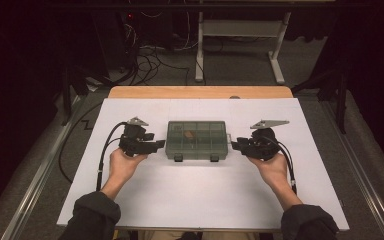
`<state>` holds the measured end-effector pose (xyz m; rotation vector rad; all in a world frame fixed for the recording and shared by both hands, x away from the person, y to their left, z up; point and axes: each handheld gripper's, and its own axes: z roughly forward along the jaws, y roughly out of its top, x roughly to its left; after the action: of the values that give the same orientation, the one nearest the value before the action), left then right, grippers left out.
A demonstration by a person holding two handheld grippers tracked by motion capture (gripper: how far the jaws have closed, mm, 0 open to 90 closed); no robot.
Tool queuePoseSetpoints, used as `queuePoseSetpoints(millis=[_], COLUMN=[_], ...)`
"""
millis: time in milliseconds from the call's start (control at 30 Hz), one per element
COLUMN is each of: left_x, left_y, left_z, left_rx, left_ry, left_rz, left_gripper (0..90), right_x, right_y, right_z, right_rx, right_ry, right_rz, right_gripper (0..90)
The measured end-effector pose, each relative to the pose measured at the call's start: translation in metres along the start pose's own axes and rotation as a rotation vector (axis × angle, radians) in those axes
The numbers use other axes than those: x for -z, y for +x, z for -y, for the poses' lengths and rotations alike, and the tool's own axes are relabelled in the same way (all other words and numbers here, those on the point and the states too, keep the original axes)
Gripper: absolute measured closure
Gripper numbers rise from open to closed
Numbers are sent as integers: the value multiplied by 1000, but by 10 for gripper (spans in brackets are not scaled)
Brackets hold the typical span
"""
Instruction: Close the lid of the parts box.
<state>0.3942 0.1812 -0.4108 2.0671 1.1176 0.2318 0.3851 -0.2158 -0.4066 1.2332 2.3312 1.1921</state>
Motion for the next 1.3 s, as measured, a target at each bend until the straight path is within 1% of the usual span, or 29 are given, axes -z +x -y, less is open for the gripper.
queuePoseSetpoints(millis=[67, 167, 233, 367, 433, 567, 700, 833, 1000, 1100, 1167, 1233, 1300], left_x=[5, 11, 15, 21, 24, 31, 36, 39, 42, 42, 43, 43, 43], left_y=[2, 4, 4, 5, 6, 8, 9, 10, 10, 10, 10, 10, 10], left_z=[4, 9, 13, 22, 26, 33, 41, 49, 57, 62, 65, 68, 71], left_rx=[9, 8, -1, -18, -24, -11, -7, -2, 7, 9, 10, 14, 11], left_ry=[-18, -36, -39, -51, -56, -80, -101, -116, -123, -128, -122, -133, -135], left_rz=[-2, -12, -24, -46, -48, -39, -48, -58, -62, -65, -71, -70, -72], left_gripper=[434, 429, 427, 428, 428, 429, 429, 420, 415, 409, 409, 409, 407], right_x=[6, 14, 18, 25, 28, 34, 40, 46, 52, 56, 59, 61, 63], right_y=[-2, -6, -8, -12, -13, -15, -17, -20, -24, -25, -25, -26, -26], right_z=[4, 10, 14, 23, 27, 35, 45, 55, 66, 73, 77, 81, 86], right_rx=[-3, -7, -1, -4, -1, 4, 6, -8, -28, -27, -27, -24, -28], right_ry=[-15, -31, -40, -51, -53, -73, -85, -96, -104, -116, -125, -135, -141], right_rz=[7, 19, 30, 46, 55, 80, 89, 97, 111, 115, 123, 128, 132], right_gripper=[610, 565, 544, 520, 510, 490, 479, 471, 453, 433, 421, 411, 403])
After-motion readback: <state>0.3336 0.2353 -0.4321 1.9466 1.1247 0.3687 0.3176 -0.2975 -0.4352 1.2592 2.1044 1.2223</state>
